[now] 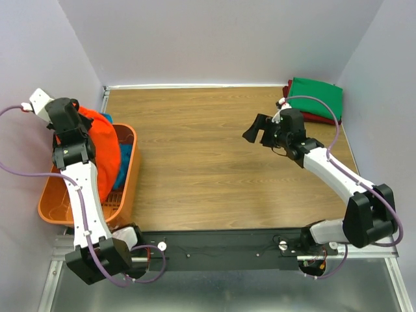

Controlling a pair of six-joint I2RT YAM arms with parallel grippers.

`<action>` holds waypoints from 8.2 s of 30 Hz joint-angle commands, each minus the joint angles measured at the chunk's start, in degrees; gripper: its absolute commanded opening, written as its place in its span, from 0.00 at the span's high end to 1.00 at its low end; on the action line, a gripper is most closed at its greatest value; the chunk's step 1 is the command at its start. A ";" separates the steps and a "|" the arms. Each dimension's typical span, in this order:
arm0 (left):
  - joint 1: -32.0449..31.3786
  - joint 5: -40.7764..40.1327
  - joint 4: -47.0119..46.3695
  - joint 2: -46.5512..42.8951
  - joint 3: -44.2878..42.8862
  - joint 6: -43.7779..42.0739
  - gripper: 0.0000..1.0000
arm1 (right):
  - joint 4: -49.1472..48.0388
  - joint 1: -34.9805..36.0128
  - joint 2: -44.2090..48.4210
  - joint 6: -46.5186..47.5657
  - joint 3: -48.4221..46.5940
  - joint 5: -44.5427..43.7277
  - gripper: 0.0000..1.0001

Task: Fold and stack the t-shirts
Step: Grab the tshirt from the pile, then move the tshirt to the center of the board, then flatten the tshirt out

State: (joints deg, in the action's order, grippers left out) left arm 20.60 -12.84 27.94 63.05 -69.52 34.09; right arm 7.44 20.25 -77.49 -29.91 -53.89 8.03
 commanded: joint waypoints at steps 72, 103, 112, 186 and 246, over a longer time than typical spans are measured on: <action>4.19 29.16 -26.34 -5.41 -22.49 7.46 1.00 | -0.67 -0.21 -6.44 -1.38 -1.22 16.05 0.00; -37.21 15.05 -26.82 26.16 -17.07 6.78 0.45 | -0.50 -0.12 7.71 -2.87 4.93 -4.96 0.00; -37.30 7.74 -19.60 21.60 2.33 9.33 0.53 | -1.20 -0.21 0.42 -3.40 7.48 -4.51 0.01; -32.91 3.70 -12.56 20.28 13.97 6.08 1.00 | 1.44 -21.74 -13.20 -6.56 -0.26 -8.65 0.43; -25.35 10.29 -14.50 19.40 16.78 3.09 1.00 | 9.26 -30.89 -5.46 -9.99 -13.37 -8.40 0.48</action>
State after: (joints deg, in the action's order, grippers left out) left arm -5.45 -3.79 14.35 83.37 -54.08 37.69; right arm 14.52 -10.63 -80.68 -39.66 -70.17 -8.16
